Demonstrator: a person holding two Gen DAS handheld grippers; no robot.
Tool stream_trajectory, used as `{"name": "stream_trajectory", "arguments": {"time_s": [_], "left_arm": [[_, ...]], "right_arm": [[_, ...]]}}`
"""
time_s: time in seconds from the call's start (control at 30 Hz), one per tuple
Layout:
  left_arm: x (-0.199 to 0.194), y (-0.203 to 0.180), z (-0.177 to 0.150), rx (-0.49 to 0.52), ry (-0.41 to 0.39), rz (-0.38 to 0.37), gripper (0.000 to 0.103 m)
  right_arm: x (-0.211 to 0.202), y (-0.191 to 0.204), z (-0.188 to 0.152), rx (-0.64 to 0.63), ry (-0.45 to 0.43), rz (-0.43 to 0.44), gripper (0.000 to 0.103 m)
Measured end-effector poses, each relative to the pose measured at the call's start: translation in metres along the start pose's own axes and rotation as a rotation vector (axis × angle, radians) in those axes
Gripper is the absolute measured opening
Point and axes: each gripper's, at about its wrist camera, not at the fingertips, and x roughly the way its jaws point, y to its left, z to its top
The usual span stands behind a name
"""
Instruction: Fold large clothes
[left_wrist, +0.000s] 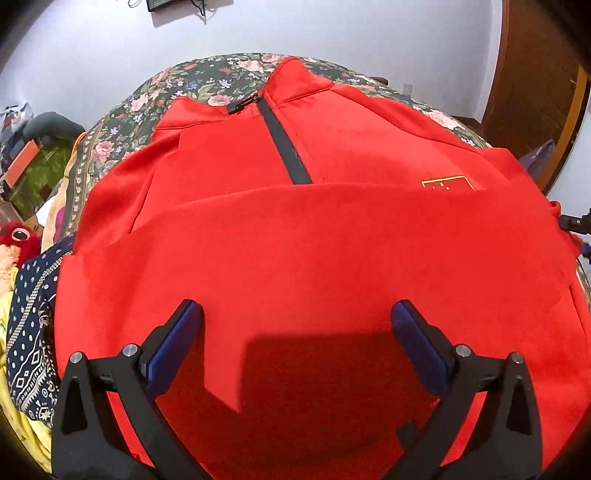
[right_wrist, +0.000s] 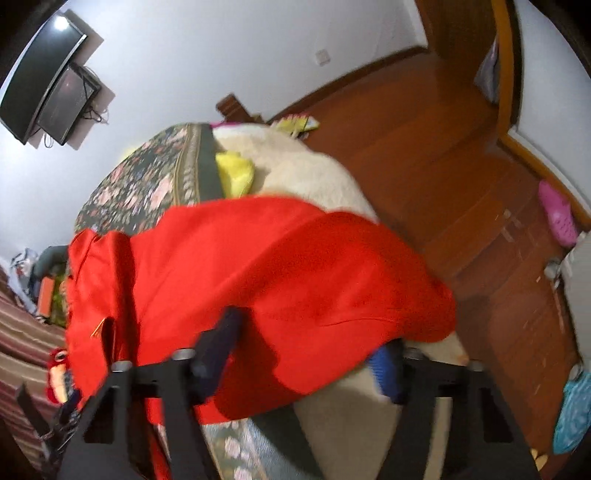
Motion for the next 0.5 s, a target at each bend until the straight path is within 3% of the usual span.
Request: {"name": "stream_trajectory", "arguments": {"time_s": [0.07,0.13,0.3,0.5], "left_arm": [[-0.001,0.001,0.0,0.0,0.006,-0.003,0.103],[-0.002,0.002,0.001,-0.003,0.025,-0.008,0.103],[-0.013,0.006,-0.002,-0.007,0.041,-0.02,0.103],[-0.045,0.019,-0.007,0.007,-0.006,-0.009,0.103]], "right_arm": [[-0.006,0.002,0.003,-0.009,-0.029,-0.031,0.019],[-0.014,0.007,0.005,-0.029,-0.051,-0.054,0.011],[-0.055,0.038,0.012,-0.117,-0.153,-0.051,0.008],[-0.115,0.117,0.014,-0.301,-0.265,0.002,0.007]]}}
